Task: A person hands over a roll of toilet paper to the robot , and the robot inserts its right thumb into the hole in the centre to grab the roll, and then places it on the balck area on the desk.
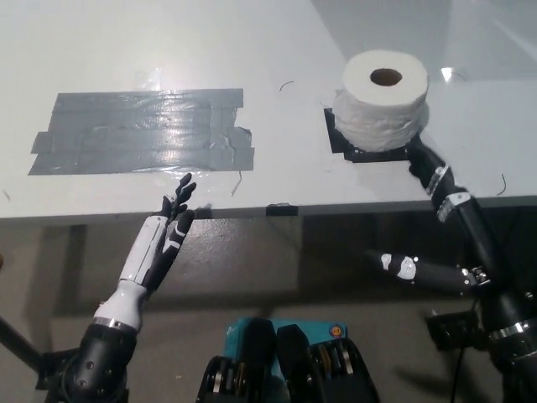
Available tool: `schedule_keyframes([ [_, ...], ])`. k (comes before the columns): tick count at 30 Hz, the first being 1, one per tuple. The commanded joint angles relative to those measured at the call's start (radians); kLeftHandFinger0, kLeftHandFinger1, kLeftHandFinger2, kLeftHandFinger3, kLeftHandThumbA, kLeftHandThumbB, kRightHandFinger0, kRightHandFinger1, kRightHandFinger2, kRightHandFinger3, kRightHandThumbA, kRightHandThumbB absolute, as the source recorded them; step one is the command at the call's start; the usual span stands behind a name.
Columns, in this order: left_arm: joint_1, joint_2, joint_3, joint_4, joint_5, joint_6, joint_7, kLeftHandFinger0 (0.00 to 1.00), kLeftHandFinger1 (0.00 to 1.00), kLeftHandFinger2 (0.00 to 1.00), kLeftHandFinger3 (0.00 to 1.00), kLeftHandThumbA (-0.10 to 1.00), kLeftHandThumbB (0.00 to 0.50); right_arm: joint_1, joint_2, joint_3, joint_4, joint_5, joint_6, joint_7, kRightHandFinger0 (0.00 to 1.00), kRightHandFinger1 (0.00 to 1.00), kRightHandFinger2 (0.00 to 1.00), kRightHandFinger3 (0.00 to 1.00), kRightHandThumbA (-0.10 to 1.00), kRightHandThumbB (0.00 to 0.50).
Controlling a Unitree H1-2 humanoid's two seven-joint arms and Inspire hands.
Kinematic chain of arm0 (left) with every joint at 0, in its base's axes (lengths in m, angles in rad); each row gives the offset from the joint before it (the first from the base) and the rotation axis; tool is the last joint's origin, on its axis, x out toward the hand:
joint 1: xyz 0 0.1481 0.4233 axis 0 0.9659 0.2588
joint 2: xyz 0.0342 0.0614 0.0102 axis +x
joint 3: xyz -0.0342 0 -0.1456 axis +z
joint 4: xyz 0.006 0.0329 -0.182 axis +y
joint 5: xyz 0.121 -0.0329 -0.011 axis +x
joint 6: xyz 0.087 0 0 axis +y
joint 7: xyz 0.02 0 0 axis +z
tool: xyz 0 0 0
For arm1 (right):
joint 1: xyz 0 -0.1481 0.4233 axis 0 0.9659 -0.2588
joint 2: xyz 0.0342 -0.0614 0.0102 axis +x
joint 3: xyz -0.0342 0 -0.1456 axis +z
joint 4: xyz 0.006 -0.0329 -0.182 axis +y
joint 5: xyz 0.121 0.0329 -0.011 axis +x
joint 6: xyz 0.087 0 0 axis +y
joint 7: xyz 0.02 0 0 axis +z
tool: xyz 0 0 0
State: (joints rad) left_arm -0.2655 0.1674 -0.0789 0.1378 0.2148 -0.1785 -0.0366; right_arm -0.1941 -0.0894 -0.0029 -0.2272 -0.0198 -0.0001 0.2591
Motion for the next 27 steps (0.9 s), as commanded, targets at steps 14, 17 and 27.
schedule_keyframes([
  [14, 0.111, -0.026, 0.009, -0.045, 0.004, -0.085, 0.032, 1.0, 1.0, 1.0, 1.0, 1.0, 0.11, 0.072, -0.001, 0.008, 0.135, 0.078, -0.127, 0.003, 1.0, 1.0, 1.0, 1.0, 0.99, 0.239],
  [17, 0.135, -0.025, 0.014, -0.055, 0.006, -0.083, 0.033, 1.0, 1.0, 1.0, 1.0, 1.0, 0.106, 0.09, -0.003, 0.018, 0.124, 0.077, -0.127, 0.009, 1.0, 1.0, 1.0, 1.0, 0.96, 0.217],
  [27, 0.175, -0.028, 0.021, -0.078, 0.007, -0.067, 0.026, 1.0, 1.0, 1.0, 1.0, 1.0, 0.093, 0.123, -0.002, 0.038, 0.106, 0.074, -0.121, 0.003, 1.0, 1.0, 1.0, 1.0, 0.97, 0.236],
])
